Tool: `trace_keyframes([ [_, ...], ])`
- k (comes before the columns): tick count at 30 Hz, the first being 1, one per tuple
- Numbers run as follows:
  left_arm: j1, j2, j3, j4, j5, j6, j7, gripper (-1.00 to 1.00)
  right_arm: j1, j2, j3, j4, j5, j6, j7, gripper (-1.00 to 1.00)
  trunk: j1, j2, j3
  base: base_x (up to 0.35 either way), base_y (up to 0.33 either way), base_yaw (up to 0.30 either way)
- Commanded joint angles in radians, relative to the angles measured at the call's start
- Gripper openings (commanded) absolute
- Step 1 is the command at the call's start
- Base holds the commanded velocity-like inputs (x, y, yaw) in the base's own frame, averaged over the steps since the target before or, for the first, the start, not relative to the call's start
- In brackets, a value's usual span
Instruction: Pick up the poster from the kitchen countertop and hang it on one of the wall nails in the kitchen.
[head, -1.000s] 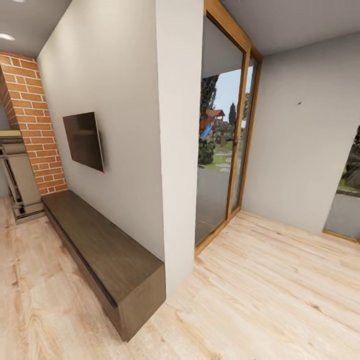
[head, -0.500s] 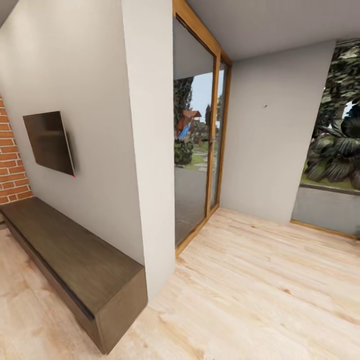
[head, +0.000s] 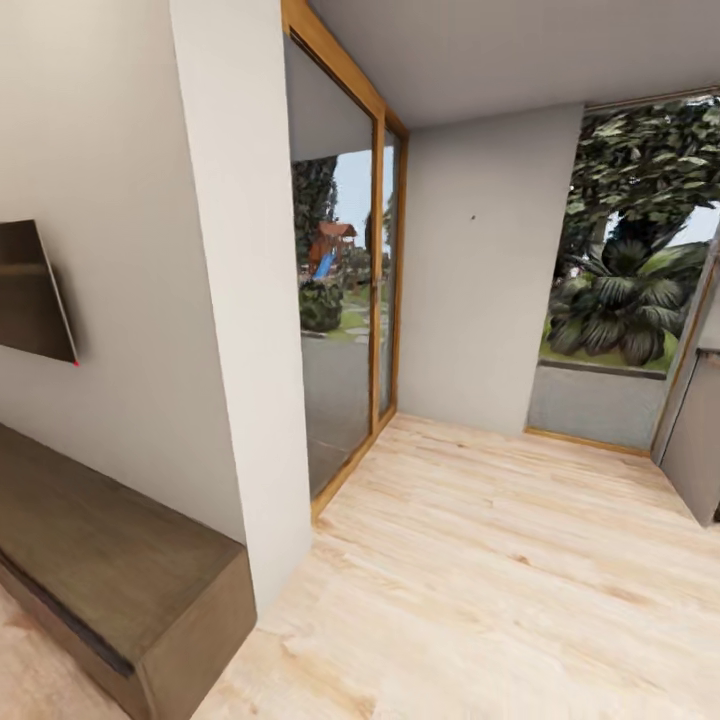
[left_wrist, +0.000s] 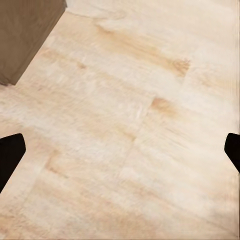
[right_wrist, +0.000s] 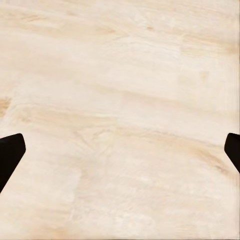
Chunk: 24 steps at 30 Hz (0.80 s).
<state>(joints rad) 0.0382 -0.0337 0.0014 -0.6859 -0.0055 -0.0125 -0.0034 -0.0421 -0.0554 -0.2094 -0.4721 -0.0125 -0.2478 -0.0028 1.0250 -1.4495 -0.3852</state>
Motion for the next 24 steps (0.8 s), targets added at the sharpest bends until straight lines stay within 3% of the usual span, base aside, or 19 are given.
trace_keyframes([
  [1, 0.0, 0.0, 0.0, -0.001, -0.001, -0.001, 0.0, 1.0, -0.001, 0.0, -0.001, 0.001, -0.001, -0.003, 0.0, 1.0, 0.0, 0.0, 0.0, 0.0, 0.0, -0.3],
  [13, 0.0, 0.0, -0.001, -0.001, -0.001, 0.0, -0.001, 1.0, -0.001, 0.0, -0.001, 0.001, 0.0, -0.005, -0.002, 1.0, 0.0, 0.0, 0.004, 0.008, -0.006, -0.245],
  [24, 0.0, 0.0, -0.001, -0.001, -0.001, 0.0, 0.0, 1.0, -0.001, 0.0, -0.002, 0.001, -0.001, -0.004, -0.002, 1.0, 0.0, 0.0, 0.004, 0.191, -0.17, -0.186],
])
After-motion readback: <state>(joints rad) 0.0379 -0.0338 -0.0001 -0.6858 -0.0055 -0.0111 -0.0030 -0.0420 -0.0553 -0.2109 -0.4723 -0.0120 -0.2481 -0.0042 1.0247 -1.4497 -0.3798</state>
